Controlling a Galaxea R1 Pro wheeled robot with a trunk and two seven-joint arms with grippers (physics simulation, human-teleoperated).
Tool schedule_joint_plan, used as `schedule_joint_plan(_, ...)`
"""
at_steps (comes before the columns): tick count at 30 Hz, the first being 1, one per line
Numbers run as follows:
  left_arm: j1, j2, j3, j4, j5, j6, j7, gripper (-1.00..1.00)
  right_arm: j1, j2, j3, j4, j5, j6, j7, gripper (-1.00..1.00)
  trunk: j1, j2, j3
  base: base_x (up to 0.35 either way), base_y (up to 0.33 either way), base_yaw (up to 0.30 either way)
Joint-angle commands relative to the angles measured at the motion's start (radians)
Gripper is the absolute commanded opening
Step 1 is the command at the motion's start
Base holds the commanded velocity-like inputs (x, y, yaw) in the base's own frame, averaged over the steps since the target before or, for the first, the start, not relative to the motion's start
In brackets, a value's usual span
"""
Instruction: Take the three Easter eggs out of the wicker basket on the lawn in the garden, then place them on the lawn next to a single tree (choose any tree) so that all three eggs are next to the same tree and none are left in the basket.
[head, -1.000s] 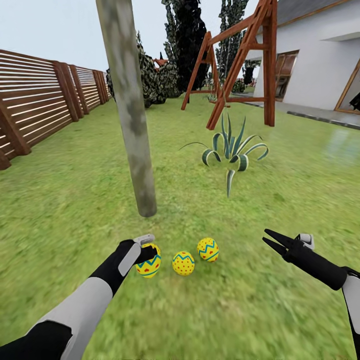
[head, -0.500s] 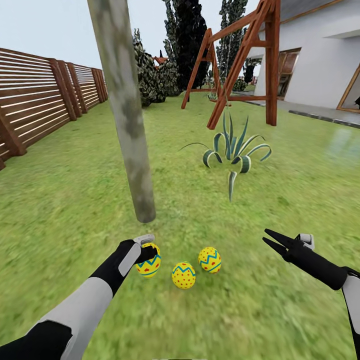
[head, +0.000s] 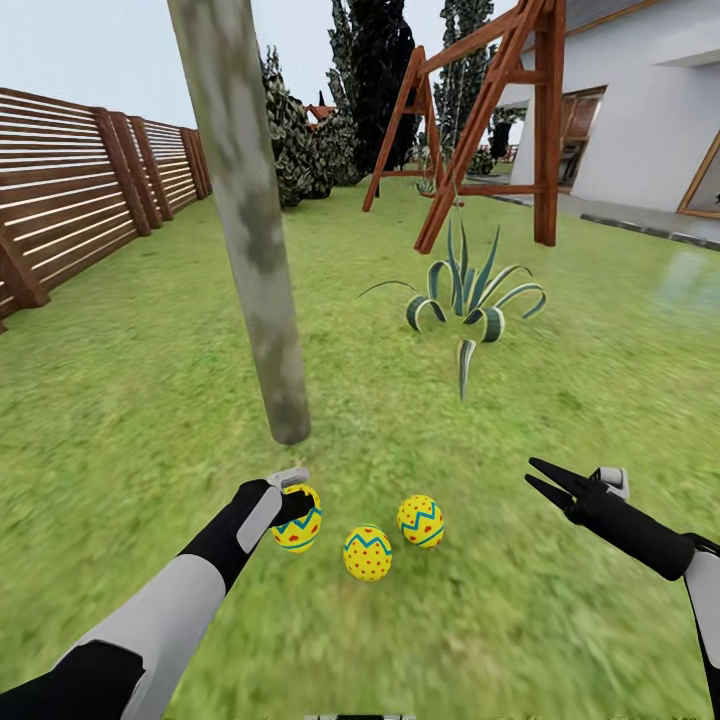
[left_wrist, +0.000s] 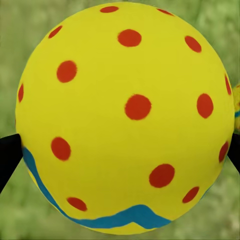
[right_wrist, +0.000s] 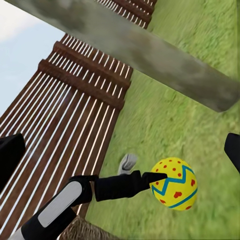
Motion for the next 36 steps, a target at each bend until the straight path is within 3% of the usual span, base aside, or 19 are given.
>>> schedule_joint_plan(1, 0.000, 0.001, -0.005, -0.002, 0.010, -0.001, 0.010, -1.00, -0.001, 0.000, -0.001, 0.000, 0.003, 0.004, 0.006, 1.00, 0.000, -0.001, -0.005, 0.000, 0.000, 0.000)
schedule_joint_plan(24, 0.005, 0.002, -0.007, -0.018, 0.012, -0.046, 0.014, -1.00, -0.001, -0.001, -0.001, 0.000, 0.003, 0.004, 0.006, 1.00, 0.011, -0.006, -0.094, 0.000, 0.000, 0.000)
schedule_joint_plan(27, 0.005, 0.002, -0.026, -0.018, 0.012, -0.050, 0.016, -1.00, -0.001, -0.001, -0.001, 0.000, 0.003, 0.004, 0.006, 1.00, 0.012, -0.007, -0.105, 0.000, 0.000, 0.000)
schedule_joint_plan(36, 0.005, 0.002, -0.048, -0.017, 0.012, -0.070, 0.020, -1.00, -0.001, -0.001, -0.001, 0.000, 0.003, 0.004, 0.006, 1.00, 0.012, -0.007, -0.105, 0.016, 0.000, 0.000)
